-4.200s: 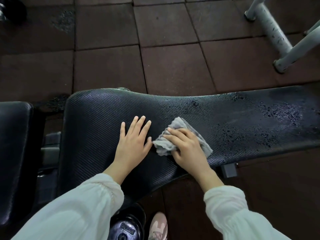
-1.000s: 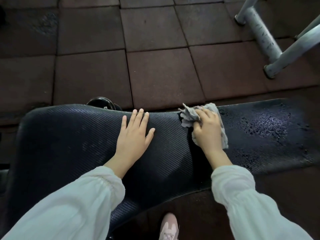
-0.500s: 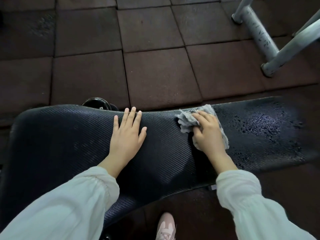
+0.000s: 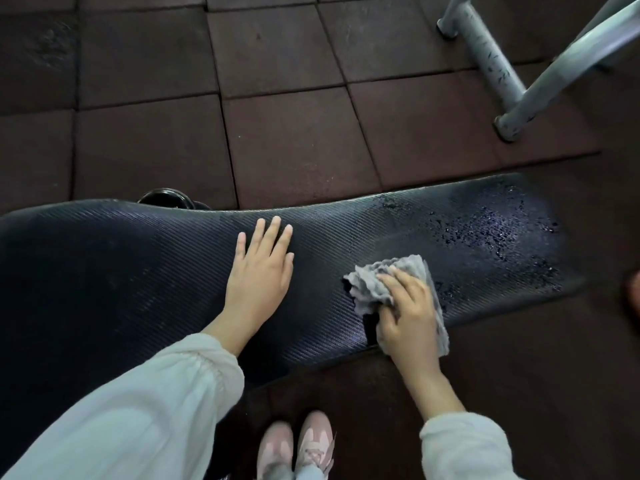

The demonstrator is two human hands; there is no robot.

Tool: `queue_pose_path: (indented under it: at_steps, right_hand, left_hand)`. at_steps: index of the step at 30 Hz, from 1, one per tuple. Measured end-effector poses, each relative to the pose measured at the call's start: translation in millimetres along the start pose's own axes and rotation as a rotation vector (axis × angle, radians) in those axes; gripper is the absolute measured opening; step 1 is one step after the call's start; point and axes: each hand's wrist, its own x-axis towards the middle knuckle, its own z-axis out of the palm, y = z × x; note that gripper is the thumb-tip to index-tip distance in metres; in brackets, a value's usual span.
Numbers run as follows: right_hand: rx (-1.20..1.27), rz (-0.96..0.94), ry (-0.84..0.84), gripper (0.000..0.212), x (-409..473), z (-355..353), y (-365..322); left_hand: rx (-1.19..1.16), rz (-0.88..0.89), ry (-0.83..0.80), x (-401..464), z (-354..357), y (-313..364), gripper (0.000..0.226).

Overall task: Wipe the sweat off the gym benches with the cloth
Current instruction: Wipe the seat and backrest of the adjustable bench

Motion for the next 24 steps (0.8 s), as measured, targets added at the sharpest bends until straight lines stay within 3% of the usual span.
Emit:
queue_pose_path:
  at_steps: [3,9,14,18,24]
  right_hand:
    - [0.008,0.047,-0.006,0.045,12,12,-18]
    - [0.062,-0.282,-0.184,0.043,-50,18,-32]
    - [0.023,-0.086,0.023,0.039,-44,-7,20]
    - [-0.024,0.026,0.079,0.042,-6,0,4]
    - [0.039,-0.221,-0.092,0.048,-63,30,-43]
  left_hand:
    - [-0.011,-0.007,0.001,0,2,2,0.061]
    - [-0.01,-0.003,0.026,-1,3,2,0.059]
    - [-0.029,0.023,0.032,-2,2,-1,0.047]
    - [-0.026,0.026,0.045,-2,1,-2,0.052]
    - [-0.012,0.047,0.068,-1,4,-2,0.055]
